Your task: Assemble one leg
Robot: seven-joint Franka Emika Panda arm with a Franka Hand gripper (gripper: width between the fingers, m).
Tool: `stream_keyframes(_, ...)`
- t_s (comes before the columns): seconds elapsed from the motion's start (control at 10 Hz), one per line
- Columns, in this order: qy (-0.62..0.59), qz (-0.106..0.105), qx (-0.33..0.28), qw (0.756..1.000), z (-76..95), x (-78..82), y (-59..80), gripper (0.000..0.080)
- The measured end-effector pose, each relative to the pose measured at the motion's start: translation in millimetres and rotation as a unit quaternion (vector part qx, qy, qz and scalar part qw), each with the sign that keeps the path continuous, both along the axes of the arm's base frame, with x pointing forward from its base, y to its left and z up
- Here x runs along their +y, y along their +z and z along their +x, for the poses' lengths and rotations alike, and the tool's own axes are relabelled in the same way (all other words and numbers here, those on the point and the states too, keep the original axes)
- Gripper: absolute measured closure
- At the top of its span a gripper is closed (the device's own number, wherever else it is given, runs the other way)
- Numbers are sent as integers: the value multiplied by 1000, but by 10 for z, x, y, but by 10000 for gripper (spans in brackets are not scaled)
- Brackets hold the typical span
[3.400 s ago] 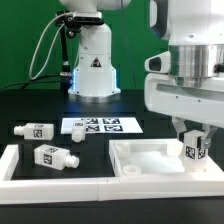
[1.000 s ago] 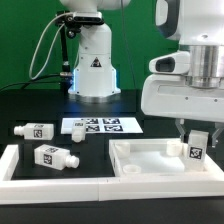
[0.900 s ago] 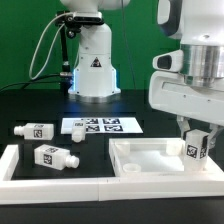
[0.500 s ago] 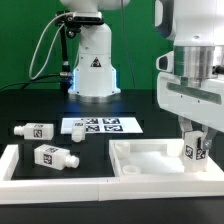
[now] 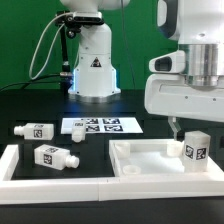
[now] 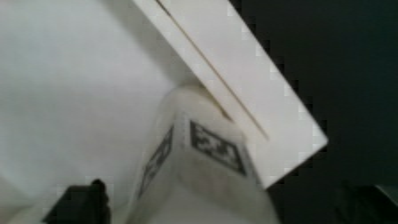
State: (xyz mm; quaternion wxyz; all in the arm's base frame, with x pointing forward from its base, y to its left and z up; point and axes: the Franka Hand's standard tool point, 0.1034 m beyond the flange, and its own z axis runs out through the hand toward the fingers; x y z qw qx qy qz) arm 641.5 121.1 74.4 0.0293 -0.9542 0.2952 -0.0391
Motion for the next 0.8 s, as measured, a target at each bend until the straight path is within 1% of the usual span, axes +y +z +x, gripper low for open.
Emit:
stream_keyframes(0.3,71,-10,-2,997,7,-37,0,151)
stream_keyframes(0.4,113,-17,-3,993,8,-49,0,151)
stream_keyframes(0.5,225,-36,2,974,24,-82,2,149)
stream_keyframes(0.6,288,-40,10,957,35,-92,-32,150)
stream_keyframes(0.7,305,-40,13,951,40,-55,-50,150)
stream_keyframes(0.8,291,-39,13,956,44,-61,-49,153)
